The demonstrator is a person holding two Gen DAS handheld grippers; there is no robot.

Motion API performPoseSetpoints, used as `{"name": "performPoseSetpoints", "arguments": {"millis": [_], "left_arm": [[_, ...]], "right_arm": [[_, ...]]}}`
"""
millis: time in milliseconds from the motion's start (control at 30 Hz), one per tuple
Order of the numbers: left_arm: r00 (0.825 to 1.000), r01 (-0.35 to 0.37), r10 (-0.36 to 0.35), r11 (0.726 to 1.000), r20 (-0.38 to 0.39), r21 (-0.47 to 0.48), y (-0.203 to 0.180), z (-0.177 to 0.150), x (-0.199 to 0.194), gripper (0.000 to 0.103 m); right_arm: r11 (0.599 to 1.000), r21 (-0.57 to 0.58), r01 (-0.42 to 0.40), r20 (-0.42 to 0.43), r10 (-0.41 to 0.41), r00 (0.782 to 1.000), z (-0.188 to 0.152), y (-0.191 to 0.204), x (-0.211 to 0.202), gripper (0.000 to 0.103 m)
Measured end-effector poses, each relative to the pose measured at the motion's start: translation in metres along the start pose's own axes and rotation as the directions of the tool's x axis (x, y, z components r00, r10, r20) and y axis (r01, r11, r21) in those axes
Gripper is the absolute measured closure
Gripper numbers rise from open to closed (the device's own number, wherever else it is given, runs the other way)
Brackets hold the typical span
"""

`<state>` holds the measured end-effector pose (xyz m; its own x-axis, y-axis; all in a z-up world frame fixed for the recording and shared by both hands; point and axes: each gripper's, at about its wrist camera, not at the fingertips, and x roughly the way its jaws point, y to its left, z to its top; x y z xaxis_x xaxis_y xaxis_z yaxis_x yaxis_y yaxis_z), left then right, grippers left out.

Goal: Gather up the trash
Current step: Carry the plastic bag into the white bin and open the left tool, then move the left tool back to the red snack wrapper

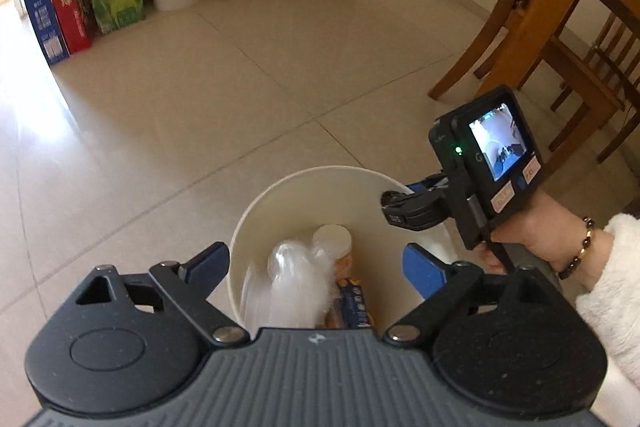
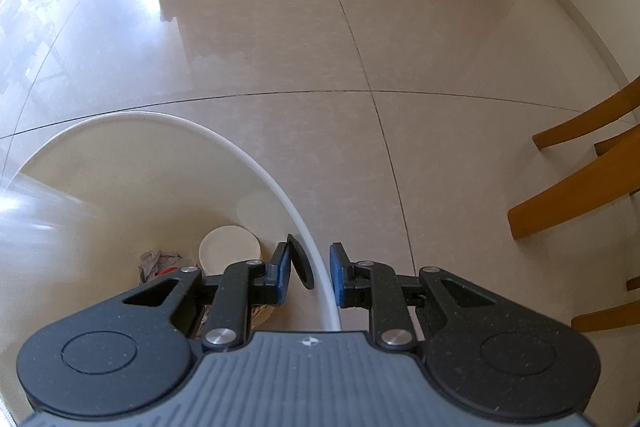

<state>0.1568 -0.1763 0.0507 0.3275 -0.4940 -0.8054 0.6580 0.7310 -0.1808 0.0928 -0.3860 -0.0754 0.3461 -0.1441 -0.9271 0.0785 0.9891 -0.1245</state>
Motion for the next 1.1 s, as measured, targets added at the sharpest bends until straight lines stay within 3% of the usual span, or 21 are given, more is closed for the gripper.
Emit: {"name": "performPoseSetpoints", "arguments": {"millis": [433,700,900,1100], "left_arm": [[0.996,-0.079,0.075,0.994,-0.052,-0.076,0.041,-0.019,0.009,0.010],[0.977,-0.197,0.184,0.973,-0.108,-0.123,0.081,-0.036,0.024,0.010],[0.933,-0.345,0.315,0.921,-0.176,-0.182,0.139,-0.064,0.030,0.010],[0.881,-0.464,0.406,0.842,-0.243,-0.277,0.205,-0.115,0.039,0.010]], "right_arm": [[1.000,-0.002,-0.001,0.000,0.001,1.000,0.000,0.000,-0.002,0.079],[1.000,-0.006,-0.004,-0.001,0.004,1.000,0.000,0.001,-0.003,0.079],[1.000,-0.008,-0.001,-0.001,0.001,1.000,0.000,0.000,-0.002,0.079],[1.000,-0.006,0.000,-0.002,0.000,1.000,0.001,0.000,-0.002,0.079]]}}
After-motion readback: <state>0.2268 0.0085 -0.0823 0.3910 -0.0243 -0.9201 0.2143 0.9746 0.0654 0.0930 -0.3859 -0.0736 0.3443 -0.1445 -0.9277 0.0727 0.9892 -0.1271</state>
